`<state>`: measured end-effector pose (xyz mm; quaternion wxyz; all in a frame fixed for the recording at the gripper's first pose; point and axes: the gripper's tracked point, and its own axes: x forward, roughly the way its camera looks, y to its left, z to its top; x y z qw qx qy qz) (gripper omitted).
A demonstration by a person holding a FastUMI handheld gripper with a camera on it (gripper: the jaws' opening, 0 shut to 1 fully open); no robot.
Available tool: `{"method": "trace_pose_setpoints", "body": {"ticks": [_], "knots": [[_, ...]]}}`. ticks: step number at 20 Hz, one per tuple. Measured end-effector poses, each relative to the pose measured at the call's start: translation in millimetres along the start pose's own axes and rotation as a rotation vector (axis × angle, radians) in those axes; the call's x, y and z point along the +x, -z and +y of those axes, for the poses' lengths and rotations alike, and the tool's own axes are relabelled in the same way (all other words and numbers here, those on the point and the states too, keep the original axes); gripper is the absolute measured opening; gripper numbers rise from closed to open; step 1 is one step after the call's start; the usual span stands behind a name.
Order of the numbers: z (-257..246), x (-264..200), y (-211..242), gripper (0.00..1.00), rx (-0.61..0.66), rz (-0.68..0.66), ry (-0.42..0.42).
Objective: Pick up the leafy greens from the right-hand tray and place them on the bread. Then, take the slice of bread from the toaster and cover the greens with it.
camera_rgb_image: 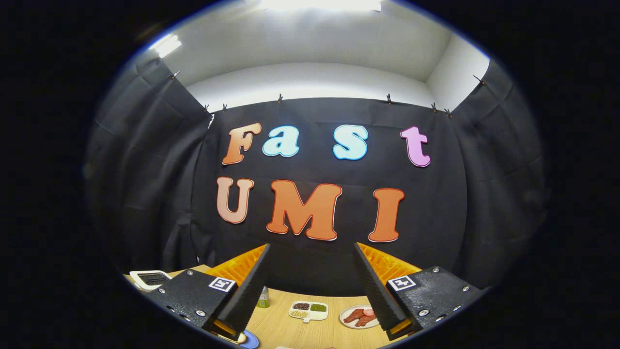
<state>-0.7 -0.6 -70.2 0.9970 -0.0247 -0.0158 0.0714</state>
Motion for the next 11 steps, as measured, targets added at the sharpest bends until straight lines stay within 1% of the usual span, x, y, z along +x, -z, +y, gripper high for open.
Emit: {"method": "trace_pose_setpoints", "body": {"ticks": [11], "knots": [[11, 16, 8, 0.99, 0.011, 0.019, -0.022]]}}
